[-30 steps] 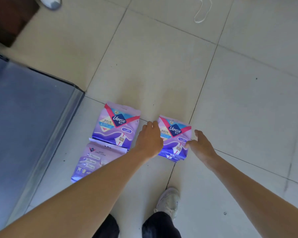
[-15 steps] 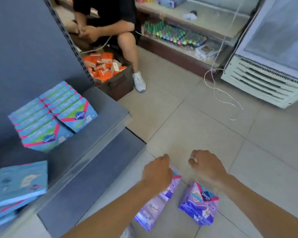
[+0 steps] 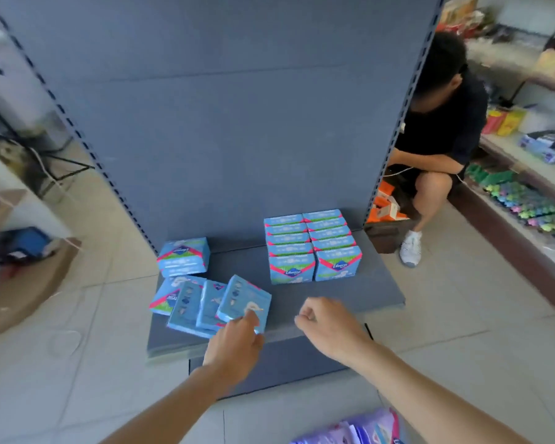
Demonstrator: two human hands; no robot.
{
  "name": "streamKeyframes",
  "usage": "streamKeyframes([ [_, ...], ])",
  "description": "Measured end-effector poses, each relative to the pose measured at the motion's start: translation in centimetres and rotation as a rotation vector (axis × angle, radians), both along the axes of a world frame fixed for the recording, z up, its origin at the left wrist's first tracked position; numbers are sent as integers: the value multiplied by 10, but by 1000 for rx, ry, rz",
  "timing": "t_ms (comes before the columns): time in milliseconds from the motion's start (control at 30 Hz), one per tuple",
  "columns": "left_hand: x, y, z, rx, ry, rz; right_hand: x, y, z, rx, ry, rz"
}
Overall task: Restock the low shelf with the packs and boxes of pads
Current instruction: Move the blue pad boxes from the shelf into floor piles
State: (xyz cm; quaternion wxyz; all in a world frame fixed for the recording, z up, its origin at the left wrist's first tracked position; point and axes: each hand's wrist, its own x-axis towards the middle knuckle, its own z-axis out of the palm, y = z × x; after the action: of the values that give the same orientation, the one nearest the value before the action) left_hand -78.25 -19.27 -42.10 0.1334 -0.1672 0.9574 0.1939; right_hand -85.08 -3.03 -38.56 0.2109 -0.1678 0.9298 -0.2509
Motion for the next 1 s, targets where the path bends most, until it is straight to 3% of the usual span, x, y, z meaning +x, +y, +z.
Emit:
streamKeyframes([
  [233, 45, -93, -27, 9, -47, 202, 12, -95, -27, 46, 0, 170],
  [433, 29, -102, -46, 63, -35, 220, -2, -88, -56, 116, -40, 116],
  [633, 4, -117, -57, 60, 110, 302, -29, -72, -80, 177, -73, 8],
  [1000, -17, -123, -95, 204, 47, 340, -49, -126, -134, -11, -151, 78],
])
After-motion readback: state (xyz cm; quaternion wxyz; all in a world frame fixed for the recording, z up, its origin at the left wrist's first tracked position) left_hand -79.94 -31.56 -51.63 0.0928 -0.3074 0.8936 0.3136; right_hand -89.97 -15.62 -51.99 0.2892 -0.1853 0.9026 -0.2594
